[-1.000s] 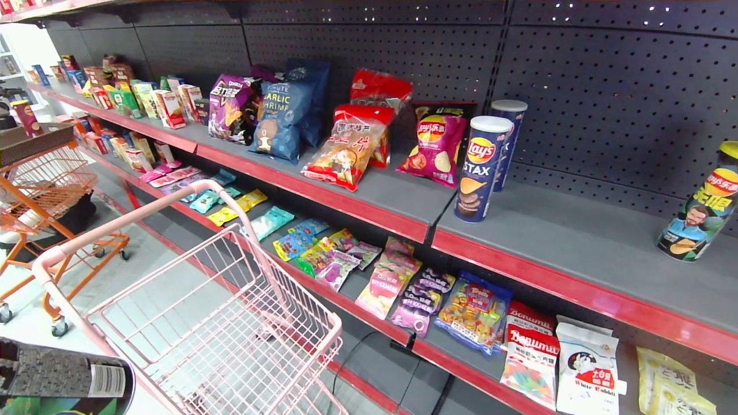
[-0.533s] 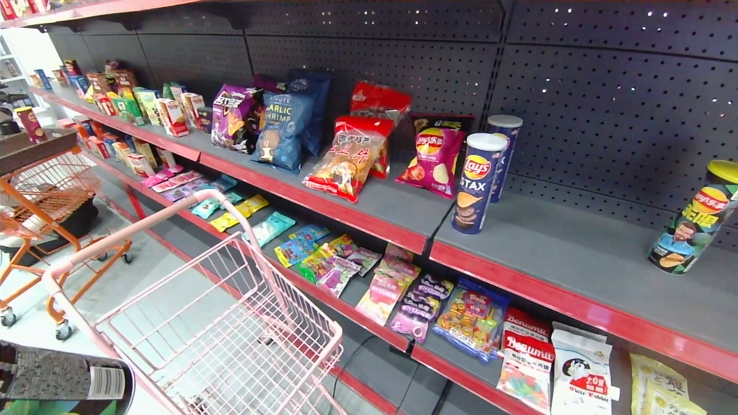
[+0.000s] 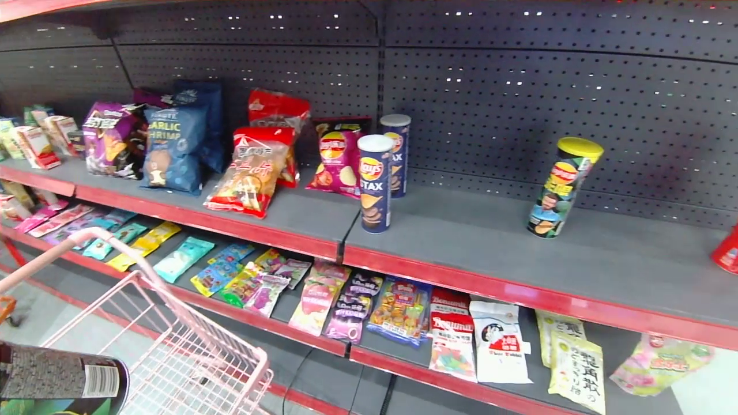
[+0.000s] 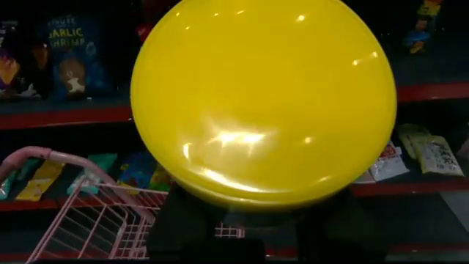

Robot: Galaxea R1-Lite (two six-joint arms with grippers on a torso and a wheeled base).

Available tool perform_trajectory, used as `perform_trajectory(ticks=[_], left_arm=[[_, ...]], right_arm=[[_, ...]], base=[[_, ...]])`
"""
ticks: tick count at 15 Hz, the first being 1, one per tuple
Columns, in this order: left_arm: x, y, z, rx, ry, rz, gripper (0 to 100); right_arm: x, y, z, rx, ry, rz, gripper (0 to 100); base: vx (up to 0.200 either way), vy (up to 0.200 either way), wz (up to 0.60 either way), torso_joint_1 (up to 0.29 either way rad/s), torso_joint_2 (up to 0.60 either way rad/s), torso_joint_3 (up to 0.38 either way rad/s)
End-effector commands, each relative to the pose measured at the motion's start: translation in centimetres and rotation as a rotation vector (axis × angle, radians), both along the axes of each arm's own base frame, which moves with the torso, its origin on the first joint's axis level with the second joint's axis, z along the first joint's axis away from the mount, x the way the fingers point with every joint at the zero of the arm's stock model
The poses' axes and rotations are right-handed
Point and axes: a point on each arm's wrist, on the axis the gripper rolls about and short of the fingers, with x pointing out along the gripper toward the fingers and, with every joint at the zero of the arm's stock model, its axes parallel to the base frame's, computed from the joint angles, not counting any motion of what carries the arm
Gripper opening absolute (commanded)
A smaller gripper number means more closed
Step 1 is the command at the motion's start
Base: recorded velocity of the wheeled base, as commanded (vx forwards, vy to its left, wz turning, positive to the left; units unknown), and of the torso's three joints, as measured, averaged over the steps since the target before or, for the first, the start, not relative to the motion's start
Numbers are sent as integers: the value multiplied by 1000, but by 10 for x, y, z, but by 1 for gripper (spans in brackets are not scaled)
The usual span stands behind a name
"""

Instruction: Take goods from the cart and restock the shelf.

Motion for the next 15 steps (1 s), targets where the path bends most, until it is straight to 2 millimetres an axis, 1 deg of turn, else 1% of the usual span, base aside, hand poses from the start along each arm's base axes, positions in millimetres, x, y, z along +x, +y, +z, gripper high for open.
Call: perform_trajectory(ticks=[1,4,5,7,9,11,15], left_arm=[[1,0,1,2,1,0,0],[1,0,1,5,2,2,0],[1,0,1,15,-3,3,0],[1,0,0,50,-3,16,0],[1,1,-4,127,9,63,0],[1,1,-5,142,4,68,0],[1,1,-5,142,5,67,0]], right_arm=[[0,0,0,-1,0,1,100],[0,0,0,-1,0,1,100],[0,0,0,-1,0,1,100],[0,0,0,-1,0,1,100],[0,0,0,-1,0,1,100],[0,0,0,-1,0,1,100],[0,0,0,-2,0,1,100]], base=[[0,0,-600,2,7,-2],[0,0,-600,4,1,4],[0,0,0,0,0,0],[0,200,0,5,0,-2],[0,0,0,0,0,0],[0,0,0,0,0,0],[200,0,0,-5,0,5]])
